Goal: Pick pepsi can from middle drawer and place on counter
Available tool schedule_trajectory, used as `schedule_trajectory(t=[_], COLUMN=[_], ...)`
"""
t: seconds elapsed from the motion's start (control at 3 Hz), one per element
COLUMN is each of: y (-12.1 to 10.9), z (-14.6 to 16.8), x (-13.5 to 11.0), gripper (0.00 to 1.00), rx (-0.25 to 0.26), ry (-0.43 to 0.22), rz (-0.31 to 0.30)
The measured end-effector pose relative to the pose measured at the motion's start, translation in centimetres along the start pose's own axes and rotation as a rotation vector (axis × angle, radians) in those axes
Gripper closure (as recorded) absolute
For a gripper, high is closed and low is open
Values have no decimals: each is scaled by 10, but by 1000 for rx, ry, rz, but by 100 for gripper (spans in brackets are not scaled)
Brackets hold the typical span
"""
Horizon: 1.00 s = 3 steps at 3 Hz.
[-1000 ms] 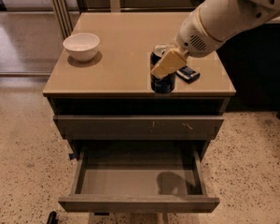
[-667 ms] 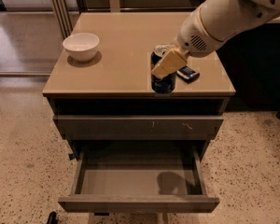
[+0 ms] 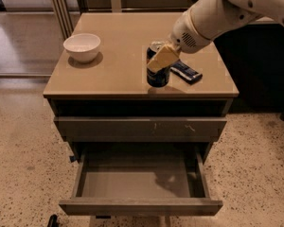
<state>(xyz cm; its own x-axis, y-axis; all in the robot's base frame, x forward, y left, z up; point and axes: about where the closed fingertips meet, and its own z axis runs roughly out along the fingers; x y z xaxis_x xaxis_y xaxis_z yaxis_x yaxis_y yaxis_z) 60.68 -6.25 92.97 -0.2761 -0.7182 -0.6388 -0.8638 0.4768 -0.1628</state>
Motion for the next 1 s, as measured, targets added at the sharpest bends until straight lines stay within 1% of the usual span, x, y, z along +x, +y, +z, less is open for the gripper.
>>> schedule_trajectory(t=[0.33, 0.67, 1.0], y=[-16, -28, -33], z=[16, 34, 53], x=[-10, -15, -16], gripper=[100, 100, 100], rx=[-2, -13, -33], ry=[-9, -16, -18], rz=[6, 21, 39])
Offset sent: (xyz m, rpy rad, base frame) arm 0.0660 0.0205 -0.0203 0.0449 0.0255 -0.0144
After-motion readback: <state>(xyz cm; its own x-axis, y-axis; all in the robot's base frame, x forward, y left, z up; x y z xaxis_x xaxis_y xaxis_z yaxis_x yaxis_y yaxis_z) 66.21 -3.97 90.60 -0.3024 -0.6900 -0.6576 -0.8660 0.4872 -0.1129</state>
